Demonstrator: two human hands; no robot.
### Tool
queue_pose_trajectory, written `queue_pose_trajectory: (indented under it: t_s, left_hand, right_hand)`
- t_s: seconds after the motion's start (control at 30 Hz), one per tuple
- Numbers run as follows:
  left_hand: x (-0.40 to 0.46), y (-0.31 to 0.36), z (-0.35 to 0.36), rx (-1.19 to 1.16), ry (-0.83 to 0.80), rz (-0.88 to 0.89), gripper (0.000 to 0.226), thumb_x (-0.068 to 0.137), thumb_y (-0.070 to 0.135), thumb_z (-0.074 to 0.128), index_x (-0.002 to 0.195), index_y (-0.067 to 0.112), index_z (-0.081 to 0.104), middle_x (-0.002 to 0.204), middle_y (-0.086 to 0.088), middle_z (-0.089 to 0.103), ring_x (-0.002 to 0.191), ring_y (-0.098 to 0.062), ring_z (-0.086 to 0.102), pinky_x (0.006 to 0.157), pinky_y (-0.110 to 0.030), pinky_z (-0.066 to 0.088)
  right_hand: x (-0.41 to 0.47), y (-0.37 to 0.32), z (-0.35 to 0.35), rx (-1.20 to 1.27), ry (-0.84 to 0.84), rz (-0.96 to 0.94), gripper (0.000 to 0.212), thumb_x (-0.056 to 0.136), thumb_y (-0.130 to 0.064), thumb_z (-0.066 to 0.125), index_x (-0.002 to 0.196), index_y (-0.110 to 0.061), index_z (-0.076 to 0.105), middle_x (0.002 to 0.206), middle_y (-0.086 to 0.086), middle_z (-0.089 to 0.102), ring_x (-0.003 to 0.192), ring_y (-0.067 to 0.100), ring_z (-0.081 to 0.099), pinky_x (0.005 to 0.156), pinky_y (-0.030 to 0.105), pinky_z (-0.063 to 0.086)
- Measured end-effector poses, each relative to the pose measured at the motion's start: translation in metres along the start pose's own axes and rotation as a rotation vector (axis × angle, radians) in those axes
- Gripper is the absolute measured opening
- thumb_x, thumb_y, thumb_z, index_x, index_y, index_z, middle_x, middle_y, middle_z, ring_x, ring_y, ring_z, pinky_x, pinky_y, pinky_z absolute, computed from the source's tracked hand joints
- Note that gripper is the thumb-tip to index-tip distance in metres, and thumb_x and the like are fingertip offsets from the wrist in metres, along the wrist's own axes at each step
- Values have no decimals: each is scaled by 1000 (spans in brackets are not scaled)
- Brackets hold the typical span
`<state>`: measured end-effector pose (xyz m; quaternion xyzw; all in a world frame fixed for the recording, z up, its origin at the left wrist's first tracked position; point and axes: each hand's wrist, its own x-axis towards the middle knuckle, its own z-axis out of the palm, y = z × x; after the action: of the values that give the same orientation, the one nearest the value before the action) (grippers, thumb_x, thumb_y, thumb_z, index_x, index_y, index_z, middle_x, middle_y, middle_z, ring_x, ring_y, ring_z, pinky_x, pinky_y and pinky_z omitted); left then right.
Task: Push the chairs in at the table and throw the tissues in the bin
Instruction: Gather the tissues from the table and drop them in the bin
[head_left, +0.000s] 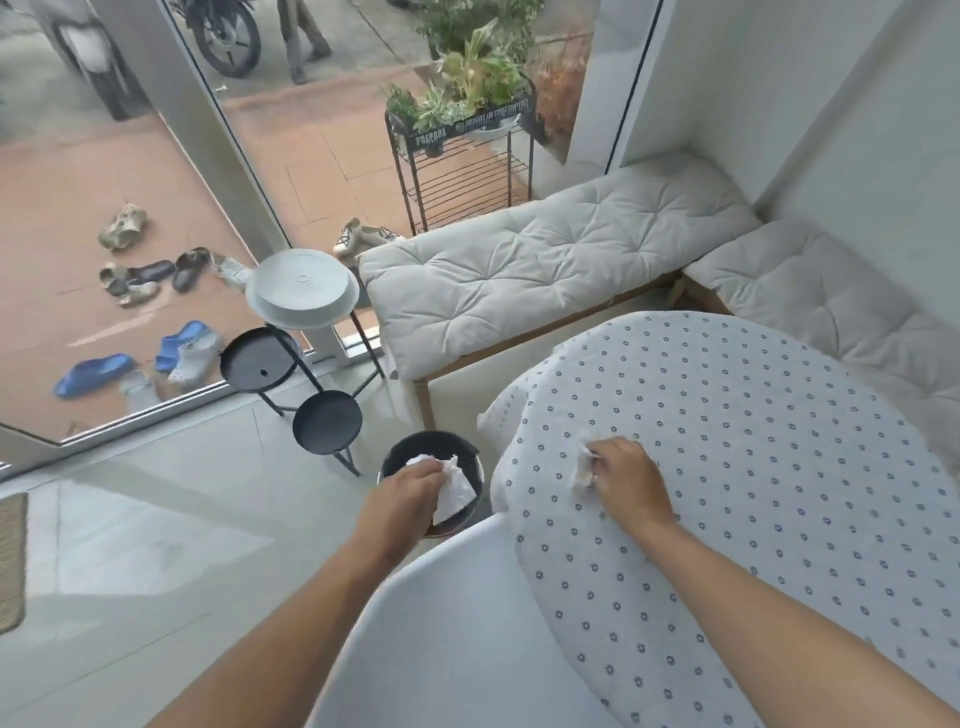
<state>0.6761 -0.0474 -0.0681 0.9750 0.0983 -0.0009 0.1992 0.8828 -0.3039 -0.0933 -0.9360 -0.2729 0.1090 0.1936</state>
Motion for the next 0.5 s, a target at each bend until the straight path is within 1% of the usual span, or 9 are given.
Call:
queue_pose_trajectory:
  t_s: [0.07, 0.17, 0.23, 0.3, 0.43, 0.5]
  left_hand:
    - [-5, -26, -10, -1, -11, -16, 18, 87, 1, 67, 102, 9, 70, 112, -3, 66, 91, -30, 64, 67, -44, 56]
    - [-12, -62, -22, 17, -5, -37, 16, 88, 3, 68, 102, 11, 70, 111, -1, 66, 91, -29, 64, 68, -41, 56]
    - [-15, -86, -27, 18, -7, -53, 18, 86, 1, 70, 102, 9, 72, 112, -3, 69, 91, -31, 66, 67, -39, 55]
    - [-16, -109, -26, 35, -9, -70, 20, 87, 0, 70, 105, 8, 73, 116, -5, 70, 92, -34, 67, 67, -40, 56]
    - [-13, -151, 2, 29, -50, -101, 25, 93, 2, 61, 114, 8, 72, 126, -4, 69, 107, -32, 64, 79, -43, 57]
    - [-3, -169, 27, 22, -73, -99, 24, 92, 3, 61, 113, 8, 72, 125, -5, 69, 111, -31, 62, 80, -42, 56]
  right_hand:
    - [5, -37, 14, 0, -12, -70, 43, 82, 9, 66, 118, -13, 70, 105, 6, 70, 96, 30, 60, 74, 38, 52]
    - [18, -87, 34, -24, -42, -181, 38, 80, 7, 71, 113, -11, 70, 104, 7, 69, 96, 30, 60, 71, 39, 54]
    - [27, -117, 47, -30, -45, -245, 34, 84, 8, 67, 112, -11, 70, 104, 8, 70, 97, 30, 61, 68, 40, 56]
    - [37, -144, 62, -8, -40, -281, 31, 88, 7, 63, 112, -10, 70, 105, 9, 71, 97, 30, 61, 68, 42, 57]
    - [49, -175, 109, 11, -73, -269, 31, 91, 7, 58, 115, -9, 69, 104, 9, 69, 97, 30, 59, 72, 42, 56]
    - [53, -174, 145, 12, -96, -220, 34, 89, 7, 58, 117, -10, 68, 105, 7, 67, 99, 29, 58, 71, 40, 55]
